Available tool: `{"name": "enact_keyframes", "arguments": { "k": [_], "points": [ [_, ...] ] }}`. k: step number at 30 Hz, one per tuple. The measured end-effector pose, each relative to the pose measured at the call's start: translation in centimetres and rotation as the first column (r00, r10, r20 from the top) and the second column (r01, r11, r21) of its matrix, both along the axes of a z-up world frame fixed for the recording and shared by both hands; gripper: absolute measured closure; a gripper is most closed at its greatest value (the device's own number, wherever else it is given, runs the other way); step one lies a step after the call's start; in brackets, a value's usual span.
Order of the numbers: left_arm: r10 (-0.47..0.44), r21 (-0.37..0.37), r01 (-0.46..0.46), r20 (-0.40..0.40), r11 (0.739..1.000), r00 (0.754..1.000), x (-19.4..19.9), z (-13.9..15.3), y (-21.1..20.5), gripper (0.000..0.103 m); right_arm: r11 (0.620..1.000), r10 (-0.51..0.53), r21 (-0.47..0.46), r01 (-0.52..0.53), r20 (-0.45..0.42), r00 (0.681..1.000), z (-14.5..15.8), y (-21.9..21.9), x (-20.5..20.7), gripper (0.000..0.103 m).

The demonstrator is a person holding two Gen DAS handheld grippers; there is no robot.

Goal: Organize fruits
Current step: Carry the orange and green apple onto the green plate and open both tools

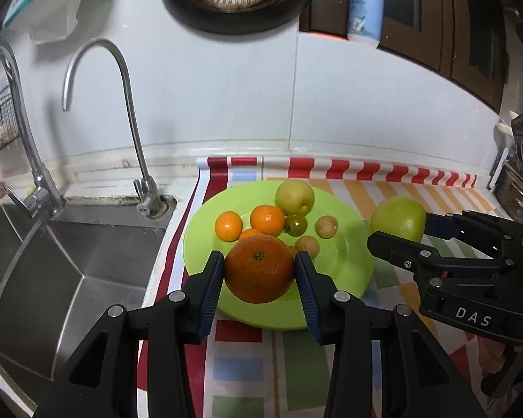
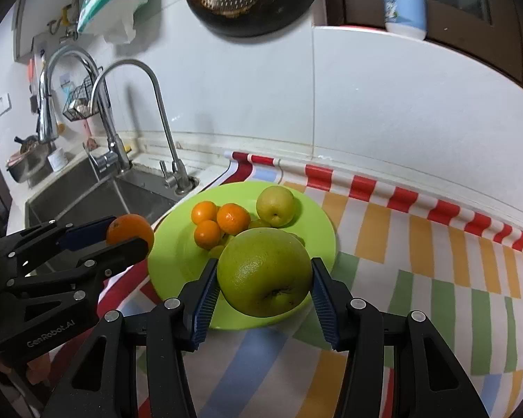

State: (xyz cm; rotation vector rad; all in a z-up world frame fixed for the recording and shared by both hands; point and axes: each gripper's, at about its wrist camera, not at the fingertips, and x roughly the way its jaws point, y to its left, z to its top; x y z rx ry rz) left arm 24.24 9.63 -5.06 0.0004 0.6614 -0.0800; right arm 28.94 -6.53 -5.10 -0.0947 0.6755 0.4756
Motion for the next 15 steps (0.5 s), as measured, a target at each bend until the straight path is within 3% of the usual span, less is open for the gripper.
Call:
{"name": "enact_keyframes", "arguments": {
  "k": [15],
  "points": [
    [-0.021, 0.033, 0.023, -0.073, 0.999, 0.997, 3.8, -2.7, 0.4, 0.061, 1.0, 0.019, -0.022, -0.021, -0.062, 0.998, -2.9, 1.4, 3.8, 0.051]
  ]
}}
